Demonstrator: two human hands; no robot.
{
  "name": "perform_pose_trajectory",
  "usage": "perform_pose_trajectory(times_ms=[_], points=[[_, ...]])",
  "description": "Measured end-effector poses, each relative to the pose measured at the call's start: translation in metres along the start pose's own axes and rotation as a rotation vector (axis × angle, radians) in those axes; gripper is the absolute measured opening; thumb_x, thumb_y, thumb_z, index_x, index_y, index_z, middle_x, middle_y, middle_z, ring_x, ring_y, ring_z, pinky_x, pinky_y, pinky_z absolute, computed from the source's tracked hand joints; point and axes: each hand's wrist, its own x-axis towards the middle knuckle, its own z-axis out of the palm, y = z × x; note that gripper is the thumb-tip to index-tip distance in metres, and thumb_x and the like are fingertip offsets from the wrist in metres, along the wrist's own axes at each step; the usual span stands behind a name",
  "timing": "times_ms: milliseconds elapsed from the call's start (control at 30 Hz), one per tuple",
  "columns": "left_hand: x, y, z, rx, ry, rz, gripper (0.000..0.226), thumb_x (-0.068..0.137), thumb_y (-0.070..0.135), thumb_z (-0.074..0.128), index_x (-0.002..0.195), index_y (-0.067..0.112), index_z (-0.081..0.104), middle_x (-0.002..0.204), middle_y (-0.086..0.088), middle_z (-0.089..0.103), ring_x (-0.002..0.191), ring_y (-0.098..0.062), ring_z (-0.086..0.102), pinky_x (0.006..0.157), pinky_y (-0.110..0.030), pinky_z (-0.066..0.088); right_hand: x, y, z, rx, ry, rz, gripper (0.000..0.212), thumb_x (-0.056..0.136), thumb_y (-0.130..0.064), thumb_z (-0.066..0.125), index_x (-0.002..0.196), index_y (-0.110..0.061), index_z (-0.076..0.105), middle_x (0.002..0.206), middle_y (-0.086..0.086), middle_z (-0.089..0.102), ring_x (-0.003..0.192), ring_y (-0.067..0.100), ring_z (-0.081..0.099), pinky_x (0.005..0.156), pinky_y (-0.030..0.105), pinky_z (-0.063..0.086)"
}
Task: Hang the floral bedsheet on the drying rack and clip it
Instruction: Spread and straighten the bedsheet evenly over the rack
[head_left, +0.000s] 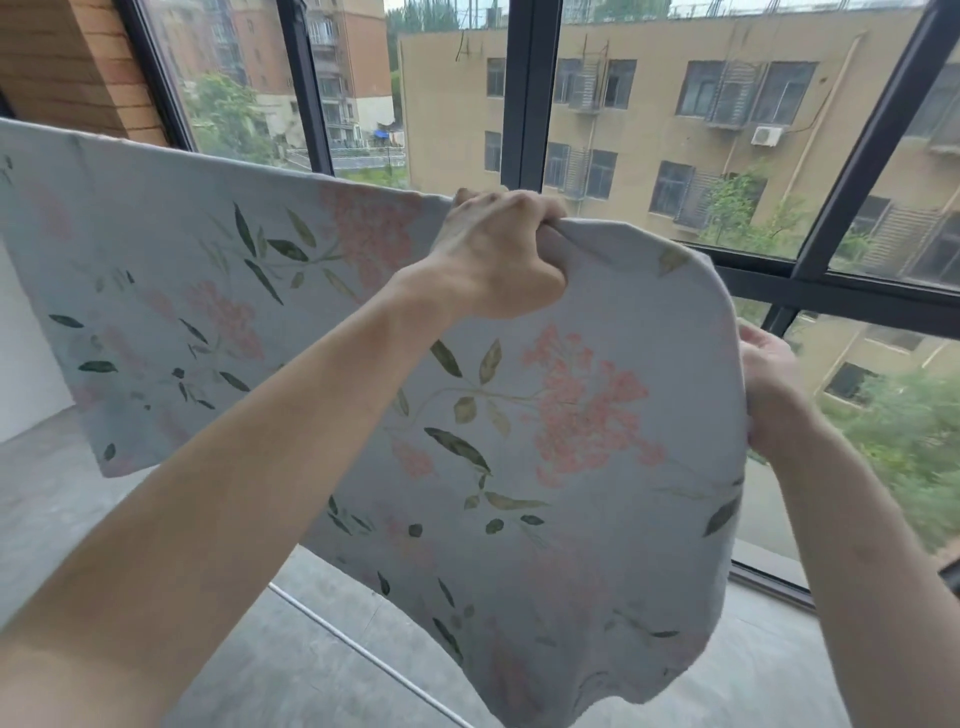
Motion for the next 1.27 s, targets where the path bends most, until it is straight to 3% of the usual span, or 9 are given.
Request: perform_pose_trajectory(times_ms=[133, 300, 434, 600, 700, 834, 1001, 1101, 1267], points=[[0.012, 0.008, -0.017, 0.088, -0.174, -0.051, 0.019, 0.072, 0.023, 0.048, 0.078, 0.015, 0.065, 0.068, 0.002, 0.058, 0.071, -0.024, 0.056, 0.064, -0.031, 0.047, -0.052, 0.015, 0.014, 0.186, 0.418, -0.387, 0.019, 0.099, -0.016, 0.055, 0.092, -0.021, 0.072, 0.098, -0.002, 0.073, 0.091, 0.013, 0.068, 0.086, 0.032, 0.056], [0.027, 0.014, -0.029, 0.138, -0.385, -0.069, 0.017, 0.074, 0.023, 0.056, 0.085, 0.019, 0.068, 0.078, 0.001, 0.064, 0.071, -0.02, 0.06, 0.055, -0.024, 0.042, -0.095, 0.053, 0.056, -0.164, 0.436, -0.722, 0.015, 0.093, -0.006, 0.064, 0.103, -0.012, 0.074, 0.129, 0.01, 0.054, 0.127, 0.02, 0.051, 0.108, 0.037, 0.041], [0.022, 0.0, -0.012, 0.089, -0.317, 0.106, 0.056, 0.076, 0.025, 0.063, 0.131, 0.033, 0.056, 0.113, 0.005, 0.064, 0.106, -0.019, 0.058, 0.087, -0.032, 0.047, -0.108, 0.069, 0.083, -0.295, 0.38, -0.774, 0.018, 0.089, -0.003, 0.068, 0.1, -0.016, 0.074, 0.126, 0.007, 0.055, 0.124, 0.019, 0.05, 0.106, 0.034, 0.038], [-0.031, -0.055, 0.005, 0.032, -0.068, 0.294, 0.1, 0.071, 0.027, 0.067, 0.161, 0.025, 0.024, 0.165, 0.003, 0.026, 0.152, -0.02, 0.017, 0.126, -0.037, 0.01, -0.121, 0.092, 0.136, -0.266, -0.013, -0.492, 0.034, 0.091, 0.004, 0.065, 0.107, -0.025, 0.071, 0.122, -0.008, 0.058, 0.115, 0.012, 0.058, 0.09, 0.021, 0.049], [-0.095, -0.119, 0.011, -0.144, -0.069, 0.13, 0.088, 0.076, 0.019, 0.064, 0.158, 0.024, 0.033, 0.163, 0.004, 0.033, 0.152, -0.02, 0.023, 0.125, -0.042, 0.02, -0.123, 0.12, 0.173, -0.36, -0.224, -0.366, 0.032, 0.095, -0.008, 0.066, 0.11, -0.036, 0.066, 0.122, -0.019, 0.057, 0.108, 0.003, 0.06, 0.083, 0.019, 0.05], [-0.214, -0.243, 0.02, -0.095, -0.317, -0.29, 0.072, 0.086, 0.024, 0.064, 0.153, 0.038, 0.039, 0.163, 0.015, 0.03, 0.15, -0.014, 0.025, 0.124, -0.041, 0.026, -0.131, 0.165, 0.234, -0.478, -0.463, -0.184, 0.035, 0.097, -0.023, 0.067, 0.115, -0.05, 0.054, 0.128, -0.023, 0.051, 0.107, -0.004, 0.056, 0.083, 0.021, 0.053], [-0.367, -0.357, -0.001, -0.07, -0.46, -0.724, 0.064, 0.089, 0.023, 0.066, 0.149, 0.033, 0.044, 0.163, 0.011, 0.031, 0.147, -0.014, 0.032, 0.12, -0.028, 0.028, -0.15, 0.207, 0.326, -0.556, -0.643, -0.066, 0.032, 0.099, -0.028, 0.065, 0.125, -0.043, 0.053, 0.133, -0.02, 0.048, 0.108, -0.002, 0.057, 0.083, 0.021, 0.054], [-0.421, -0.401, -0.026, -0.081, -0.454, -0.871, 0.062, 0.09, 0.024, 0.065, 0.148, 0.033, 0.046, 0.163, 0.011, 0.03, 0.146, -0.014, 0.034, 0.118, -0.027, 0.03, -0.166, 0.222, 0.387, -0.565, -0.731, -0.054, 0.035, 0.097, -0.028, 0.067, 0.126, -0.04, 0.054, 0.132, -0.018, 0.05, 0.106, -0.002, 0.059, 0.079, 0.017, 0.052], [-0.461, -0.448, -0.056, -0.114, -0.36, -0.976, 0.06, 0.09, 0.02, 0.064, 0.147, 0.032, 0.047, 0.16, 0.013, 0.031, 0.148, -0.014, 0.031, 0.117, -0.025, 0.027, -0.195, 0.242, 0.475, -0.565, -0.859, -0.032, 0.037, 0.092, -0.028, 0.071, 0.123, -0.042, 0.055, 0.13, -0.022, 0.052, 0.1, -0.002, 0.062, 0.086, 0.028, 0.056]])
